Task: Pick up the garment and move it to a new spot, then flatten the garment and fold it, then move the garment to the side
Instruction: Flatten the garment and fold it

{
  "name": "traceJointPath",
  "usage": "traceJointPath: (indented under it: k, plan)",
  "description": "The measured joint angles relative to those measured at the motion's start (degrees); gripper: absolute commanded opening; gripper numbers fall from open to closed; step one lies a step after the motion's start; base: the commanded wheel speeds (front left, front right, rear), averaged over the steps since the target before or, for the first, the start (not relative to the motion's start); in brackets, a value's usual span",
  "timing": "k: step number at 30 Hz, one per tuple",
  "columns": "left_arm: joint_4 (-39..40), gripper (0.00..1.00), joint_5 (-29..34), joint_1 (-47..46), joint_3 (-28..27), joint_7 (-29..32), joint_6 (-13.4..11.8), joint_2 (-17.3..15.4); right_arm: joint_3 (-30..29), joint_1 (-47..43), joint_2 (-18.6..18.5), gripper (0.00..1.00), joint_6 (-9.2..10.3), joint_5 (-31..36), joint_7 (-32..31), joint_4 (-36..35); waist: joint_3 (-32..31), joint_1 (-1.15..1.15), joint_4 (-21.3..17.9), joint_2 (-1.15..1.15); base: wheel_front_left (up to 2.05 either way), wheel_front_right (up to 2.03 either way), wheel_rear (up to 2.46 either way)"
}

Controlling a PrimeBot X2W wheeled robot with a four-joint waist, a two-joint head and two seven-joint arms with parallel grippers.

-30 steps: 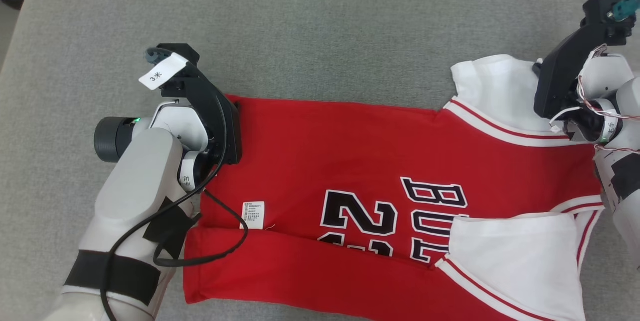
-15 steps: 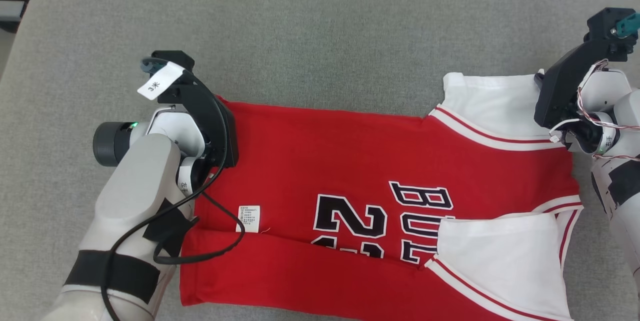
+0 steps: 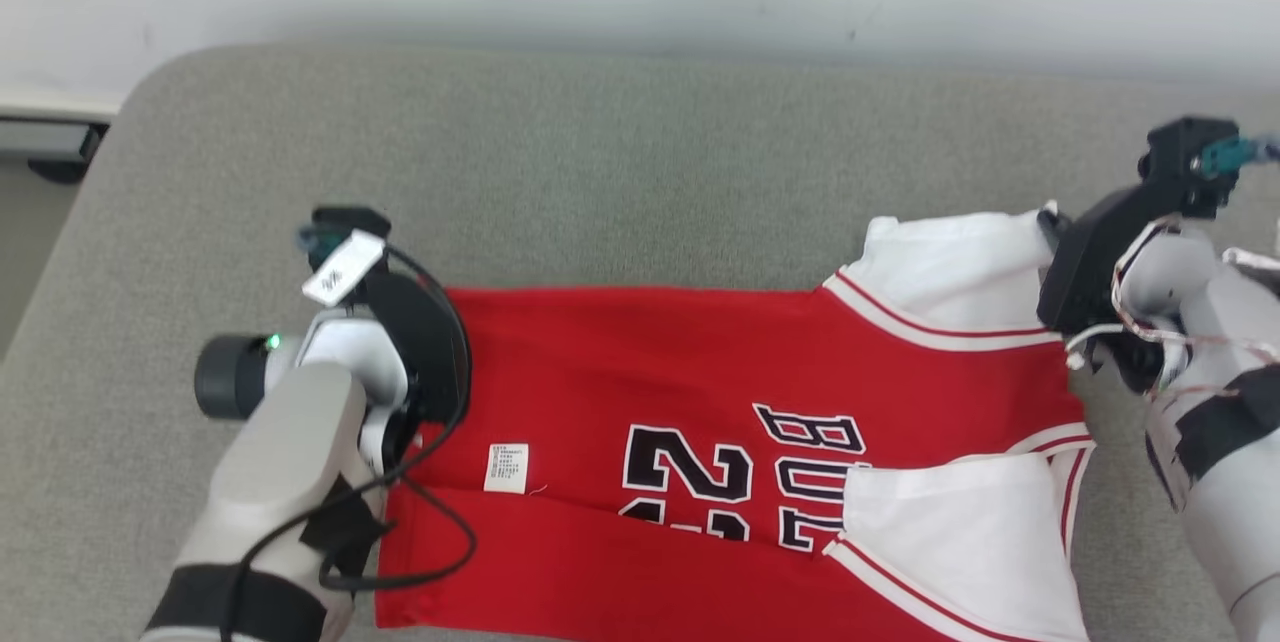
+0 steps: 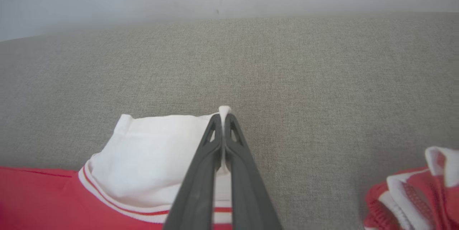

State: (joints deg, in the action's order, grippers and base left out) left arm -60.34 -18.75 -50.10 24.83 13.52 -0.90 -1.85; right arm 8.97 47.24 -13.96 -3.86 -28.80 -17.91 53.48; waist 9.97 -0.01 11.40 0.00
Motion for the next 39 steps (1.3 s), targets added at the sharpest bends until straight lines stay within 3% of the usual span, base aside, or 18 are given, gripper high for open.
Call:
traceJointPath:
  k: [10,20,39]
  plan:
    - [-1.7,0.0,0.1,8.0,0.3,-4.9,1.1,-1.2,2.6,-8.8,0.9,0.0,-2.3,0.1,5.0,0.1,-7.9,-0.01,-1.7,0.0,0.0,0.0,0.0]
    - [-1.7,0.0,0.1,14.4,0.8,-8.6,2.0,-2.4,5.0,-20.5,0.2,0.0,-2.79,0.2,6.9,-3.9,-13.1,-0.01,-4.2,-0.01,0.0,0.0,0.0]
    - [1.0,0.0,0.5,22.9,1.8,-17.6,3.2,-5.9,4.9,-41.8,-1.2,0.0,-2.67,-1.5,9.1,-22.5,-16.3,0.0,-6.7,-0.01,0.0,0.0,0.0]
